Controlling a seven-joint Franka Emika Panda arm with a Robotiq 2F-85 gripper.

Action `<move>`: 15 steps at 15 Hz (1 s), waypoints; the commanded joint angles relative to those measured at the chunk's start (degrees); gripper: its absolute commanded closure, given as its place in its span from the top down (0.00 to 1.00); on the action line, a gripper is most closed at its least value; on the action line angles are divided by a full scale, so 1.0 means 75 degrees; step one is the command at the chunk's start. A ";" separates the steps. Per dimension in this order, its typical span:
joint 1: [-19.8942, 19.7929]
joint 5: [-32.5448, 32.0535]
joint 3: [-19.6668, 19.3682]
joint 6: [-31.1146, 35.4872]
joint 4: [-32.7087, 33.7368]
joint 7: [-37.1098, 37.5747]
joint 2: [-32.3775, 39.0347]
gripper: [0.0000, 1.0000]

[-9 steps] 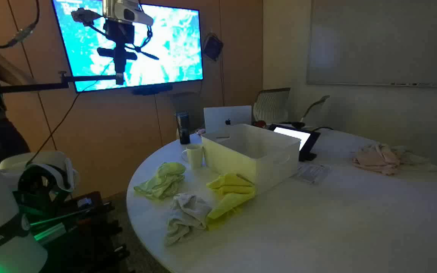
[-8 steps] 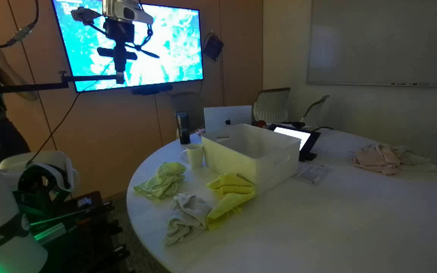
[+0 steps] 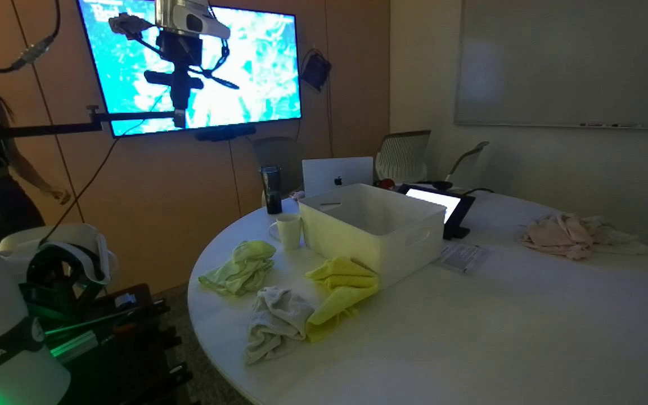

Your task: Put the cloths in the box, then put the marker and the yellow object in the cup

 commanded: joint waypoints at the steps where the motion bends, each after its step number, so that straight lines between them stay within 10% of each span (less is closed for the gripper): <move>1: -0.0208 -0.0178 0.0057 0.0116 0.0199 -0.0249 0.0475 1.00; 15: -0.0131 -0.0728 0.0152 0.2824 0.0344 -0.0537 0.2756 1.00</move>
